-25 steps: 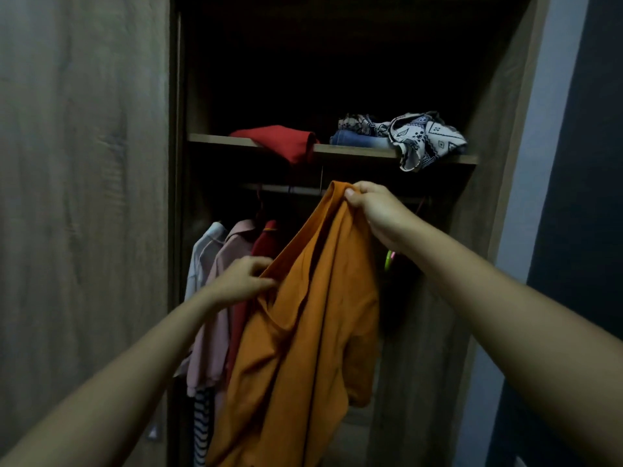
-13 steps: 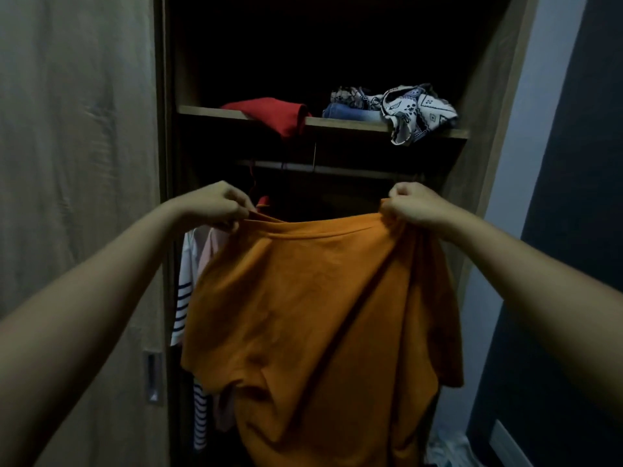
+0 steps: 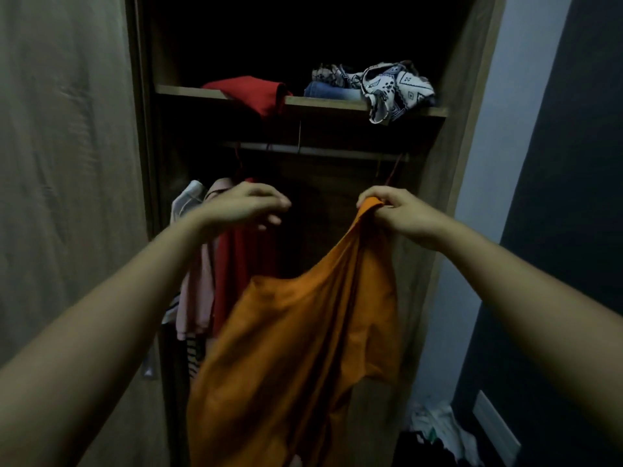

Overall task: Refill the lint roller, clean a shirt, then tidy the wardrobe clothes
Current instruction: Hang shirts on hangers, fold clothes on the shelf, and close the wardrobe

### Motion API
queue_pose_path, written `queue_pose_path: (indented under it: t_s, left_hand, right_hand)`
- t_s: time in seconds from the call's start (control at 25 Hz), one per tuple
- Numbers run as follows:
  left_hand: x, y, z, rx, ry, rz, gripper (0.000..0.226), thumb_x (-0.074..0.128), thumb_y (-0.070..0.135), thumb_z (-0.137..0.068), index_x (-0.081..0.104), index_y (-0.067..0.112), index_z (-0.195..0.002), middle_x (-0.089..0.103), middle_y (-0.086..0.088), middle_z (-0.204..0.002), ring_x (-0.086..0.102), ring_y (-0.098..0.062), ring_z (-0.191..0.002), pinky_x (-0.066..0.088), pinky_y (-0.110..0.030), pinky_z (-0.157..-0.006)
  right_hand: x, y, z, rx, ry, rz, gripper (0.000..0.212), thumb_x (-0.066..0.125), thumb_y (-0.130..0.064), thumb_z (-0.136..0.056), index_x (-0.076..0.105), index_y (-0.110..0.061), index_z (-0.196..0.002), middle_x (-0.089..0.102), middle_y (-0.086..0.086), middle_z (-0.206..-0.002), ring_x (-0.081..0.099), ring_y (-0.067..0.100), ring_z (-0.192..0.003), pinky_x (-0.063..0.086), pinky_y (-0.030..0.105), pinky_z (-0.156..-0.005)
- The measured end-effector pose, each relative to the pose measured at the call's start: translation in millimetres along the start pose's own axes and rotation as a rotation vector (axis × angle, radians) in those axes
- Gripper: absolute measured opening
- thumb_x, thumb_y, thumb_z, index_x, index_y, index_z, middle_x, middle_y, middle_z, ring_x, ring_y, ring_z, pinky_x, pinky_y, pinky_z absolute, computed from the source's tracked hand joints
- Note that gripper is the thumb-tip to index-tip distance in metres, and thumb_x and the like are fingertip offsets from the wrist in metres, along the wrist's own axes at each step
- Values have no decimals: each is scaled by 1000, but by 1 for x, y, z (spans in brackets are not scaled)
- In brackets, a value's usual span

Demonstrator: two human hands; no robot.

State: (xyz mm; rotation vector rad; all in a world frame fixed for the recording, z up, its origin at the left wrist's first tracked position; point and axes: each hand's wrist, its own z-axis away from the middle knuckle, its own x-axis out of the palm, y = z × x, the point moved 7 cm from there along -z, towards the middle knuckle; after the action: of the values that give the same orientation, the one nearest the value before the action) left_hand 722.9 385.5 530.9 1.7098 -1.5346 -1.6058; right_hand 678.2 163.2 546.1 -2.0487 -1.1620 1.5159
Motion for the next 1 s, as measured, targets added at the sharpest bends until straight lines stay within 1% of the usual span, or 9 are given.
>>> queue_pose_path:
  t_s: [0.08,0.2,0.28,0.4,0.48,0.56,0.76,0.88,1.0]
  left_hand:
    - [26,6,-2,101,15,-24,28,57,16,-92,59,19,-119,57,4,-115,56,-9,-106,47,-19,-80]
    - [62,10,-7,158,-59,79,50,63,24,-87,48,23,-134,49,8,-128,49,-9,-117,46,-17,-89]
    - [75,14,-10,208,-87,163,41,65,26,-85,56,22,-125,60,-1,-123,57,-14,-114,47,-28,-96]
    - [84,25,-10,269,-60,148,20,62,25,-88,66,15,-104,67,-4,-100,64,-12,-96,50,-27,-87]
    - [94,34,-10,290,-89,156,17,60,25,-88,65,16,-102,66,-2,-100,64,-14,-96,52,-29,-86]
    - [107,36,-12,237,-144,209,20,59,29,-89,61,24,-108,64,1,-105,63,-14,-102,52,-31,-86]
    - [135,42,-10,262,-211,141,11,53,29,-93,61,21,-93,60,4,-90,62,-2,-79,50,-19,-72]
    - [132,50,-12,330,-112,100,15,52,26,-95,56,15,-86,56,2,-83,57,-4,-72,47,-15,-65]
    - [120,60,-22,427,34,-103,15,50,23,-96,57,12,-88,55,-1,-82,53,-10,-77,45,-31,-73]
  right_hand:
    - [18,-10,2,-71,-40,-134,33,42,3,-92,60,-24,-88,60,5,-91,58,14,-81,48,17,-68]
    - [28,-15,8,-117,-59,-306,29,45,4,-91,59,-20,-89,63,2,-91,64,12,-87,53,21,-78]
    - [23,-13,12,-122,-55,-349,27,46,5,-90,60,-19,-91,63,0,-89,64,10,-85,53,20,-74]
    - [6,1,19,-75,-16,-359,24,54,-2,-89,64,-23,-96,64,2,-93,65,14,-88,52,24,-74]
    - [-1,11,24,-54,-7,-398,24,57,-4,-87,66,-25,-97,65,3,-97,65,17,-91,53,30,-77]
    - [-7,17,29,-64,14,-444,24,58,-4,-87,67,-25,-96,67,0,-93,67,10,-84,53,25,-73]
    - [-21,18,40,-79,81,-231,25,59,-11,-88,66,-25,-107,66,-7,-106,60,3,-100,51,14,-72]
    - [-19,29,43,-2,74,-398,34,60,-18,-87,59,-27,-120,61,1,-117,58,15,-110,52,26,-85]
    - [10,58,54,180,-79,-456,52,60,-42,-83,40,-34,-131,56,-3,-115,56,19,-109,47,37,-94]
